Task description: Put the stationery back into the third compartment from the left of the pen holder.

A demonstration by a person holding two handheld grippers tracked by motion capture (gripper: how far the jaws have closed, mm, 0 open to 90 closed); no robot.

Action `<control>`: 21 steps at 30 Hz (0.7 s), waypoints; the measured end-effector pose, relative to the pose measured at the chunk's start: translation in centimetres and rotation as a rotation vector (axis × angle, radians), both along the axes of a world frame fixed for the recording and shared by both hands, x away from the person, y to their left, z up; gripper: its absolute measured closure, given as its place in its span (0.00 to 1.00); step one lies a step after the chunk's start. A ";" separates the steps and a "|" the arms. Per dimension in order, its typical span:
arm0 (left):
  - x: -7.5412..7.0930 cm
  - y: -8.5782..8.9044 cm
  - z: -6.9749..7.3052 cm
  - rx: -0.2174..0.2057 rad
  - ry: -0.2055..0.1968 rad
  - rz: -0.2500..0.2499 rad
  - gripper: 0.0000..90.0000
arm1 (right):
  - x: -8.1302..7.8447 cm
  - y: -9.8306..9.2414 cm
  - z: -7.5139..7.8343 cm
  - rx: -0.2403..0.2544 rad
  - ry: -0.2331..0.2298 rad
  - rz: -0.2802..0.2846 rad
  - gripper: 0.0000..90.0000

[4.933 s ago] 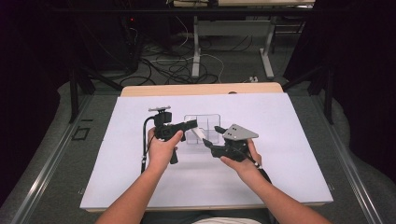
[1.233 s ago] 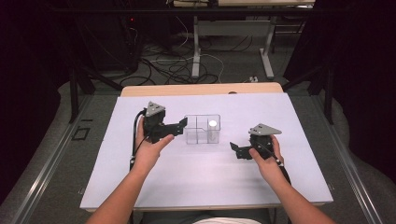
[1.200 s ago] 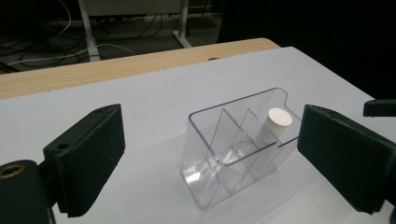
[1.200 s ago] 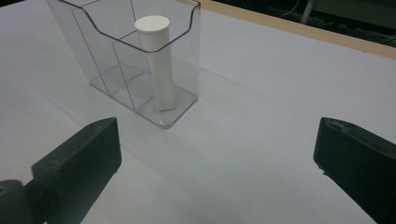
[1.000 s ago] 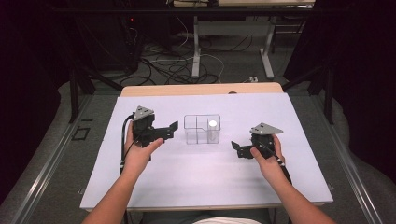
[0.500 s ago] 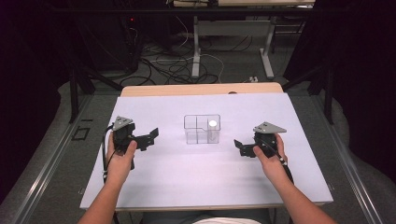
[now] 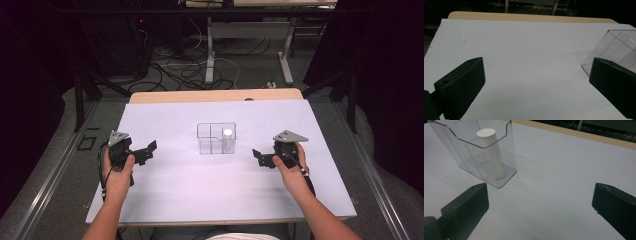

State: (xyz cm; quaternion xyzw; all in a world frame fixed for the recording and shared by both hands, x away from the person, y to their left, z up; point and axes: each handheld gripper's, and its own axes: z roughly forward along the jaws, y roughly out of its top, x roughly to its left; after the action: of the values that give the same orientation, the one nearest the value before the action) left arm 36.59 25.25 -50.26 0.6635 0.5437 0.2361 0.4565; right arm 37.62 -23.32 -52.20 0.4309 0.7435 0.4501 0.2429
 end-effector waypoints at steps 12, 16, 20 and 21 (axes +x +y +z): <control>0.4 1.5 -1.8 -0.011 0.041 0.038 0.00 | 0.3 -0.5 -0.5 0.005 0.023 -0.020 0.00; 0.5 1.7 -2.1 -0.009 0.058 0.044 0.00 | 0.4 -0.7 -0.7 0.017 0.030 -0.027 0.00; 0.5 1.9 -2.4 -0.006 0.073 0.055 0.00 | 0.4 -0.8 -0.8 0.027 0.038 -0.028 0.00; 0.5 2.0 -2.5 -0.007 0.077 0.060 0.01 | 0.5 -0.8 -0.8 0.026 0.037 -0.027 0.00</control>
State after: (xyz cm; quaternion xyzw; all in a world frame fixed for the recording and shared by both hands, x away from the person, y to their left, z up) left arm 37.12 27.20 -52.74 0.6540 0.5813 0.2218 0.4304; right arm 38.10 -24.15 -53.01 0.4523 0.7360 0.4485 0.2294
